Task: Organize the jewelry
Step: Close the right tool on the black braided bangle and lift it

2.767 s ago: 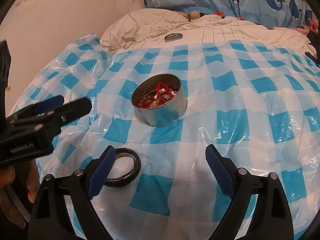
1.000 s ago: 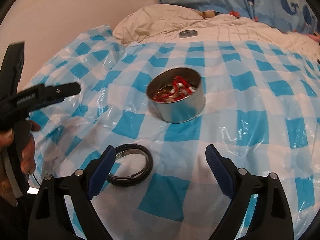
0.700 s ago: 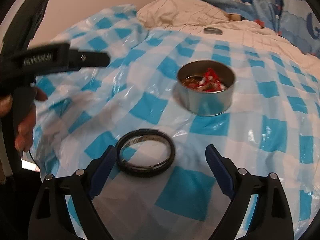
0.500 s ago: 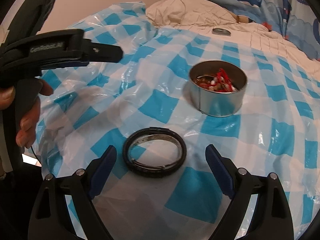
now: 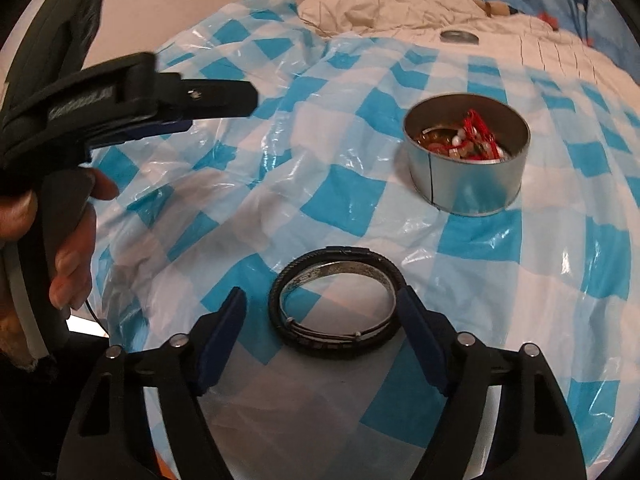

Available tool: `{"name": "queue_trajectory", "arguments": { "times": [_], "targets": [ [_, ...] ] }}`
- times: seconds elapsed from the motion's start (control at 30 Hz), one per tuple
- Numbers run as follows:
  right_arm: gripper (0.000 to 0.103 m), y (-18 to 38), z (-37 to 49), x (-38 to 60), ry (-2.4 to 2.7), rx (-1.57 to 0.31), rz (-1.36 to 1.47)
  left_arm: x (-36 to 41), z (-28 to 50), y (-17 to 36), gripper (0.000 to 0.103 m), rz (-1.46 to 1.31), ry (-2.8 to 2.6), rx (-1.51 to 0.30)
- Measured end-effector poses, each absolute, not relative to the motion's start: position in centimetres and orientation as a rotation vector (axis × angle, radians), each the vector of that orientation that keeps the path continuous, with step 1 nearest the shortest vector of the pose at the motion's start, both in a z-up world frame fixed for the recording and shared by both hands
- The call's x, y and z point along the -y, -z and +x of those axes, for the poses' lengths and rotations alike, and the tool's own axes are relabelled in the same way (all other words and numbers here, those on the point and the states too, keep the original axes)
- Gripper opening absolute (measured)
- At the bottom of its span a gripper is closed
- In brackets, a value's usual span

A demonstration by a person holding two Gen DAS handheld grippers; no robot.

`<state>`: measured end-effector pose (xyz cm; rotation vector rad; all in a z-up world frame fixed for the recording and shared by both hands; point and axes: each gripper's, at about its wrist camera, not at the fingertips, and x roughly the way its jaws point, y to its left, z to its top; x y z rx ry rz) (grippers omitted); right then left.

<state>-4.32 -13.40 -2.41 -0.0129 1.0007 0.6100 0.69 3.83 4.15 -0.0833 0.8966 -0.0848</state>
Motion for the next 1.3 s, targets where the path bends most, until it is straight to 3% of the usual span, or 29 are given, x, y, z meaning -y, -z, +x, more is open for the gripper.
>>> {"name": "queue_trajectory", "arguments": {
  "times": [0.47,0.67,0.73,0.8,0.87,1.07,1.13,1.17,1.3],
  "targets": [
    [0.073,2.1,-3.8,13.7,-0.752,-1.04,0.165,-3.3,1.1,-3.9,0.095,-0.074,0.089,-0.904],
    [0.072,1.3,-4.1,13.7,-0.55,-0.96,-0.055,-3.3,1.1,-3.9,0.095,-0.074,0.088,-0.905],
    [0.057,1.5,-4.1,13.5,-0.507,-0.947,-0.115,-3.3,1.1,-3.9,0.095,-0.073,0.09,-0.905],
    [0.034,1.8,-4.2,13.1,-0.509,-0.948,-0.144,-3.1,1.3,-3.7,0.095,-0.071,0.092,-0.907],
    [0.021,2.2,-4.4,12.5,-0.51,-0.955,-0.197,-2.8,1.3,-3.5,0.095,-0.065,0.096,-0.91],
    [0.019,3.1,-4.1,12.3,-0.49,-0.98,-0.245,-2.3,1.2,-3.3,0.095,-0.054,0.101,-0.914],
    [0.015,3.1,-4.4,12.1,-0.489,-0.972,-0.269,-2.3,1.1,-3.3,0.095,-0.056,0.099,-0.915],
    [0.0,3.1,-4.5,12.0,-0.485,-0.966,-0.285,-2.2,1.1,-3.3,0.095,-0.057,0.099,-0.915],
    [0.0,2.5,-5.1,11.8,-0.504,-0.936,-0.286,-2.3,1.2,-3.4,0.095,-0.056,0.101,-0.916]
  ]
}}
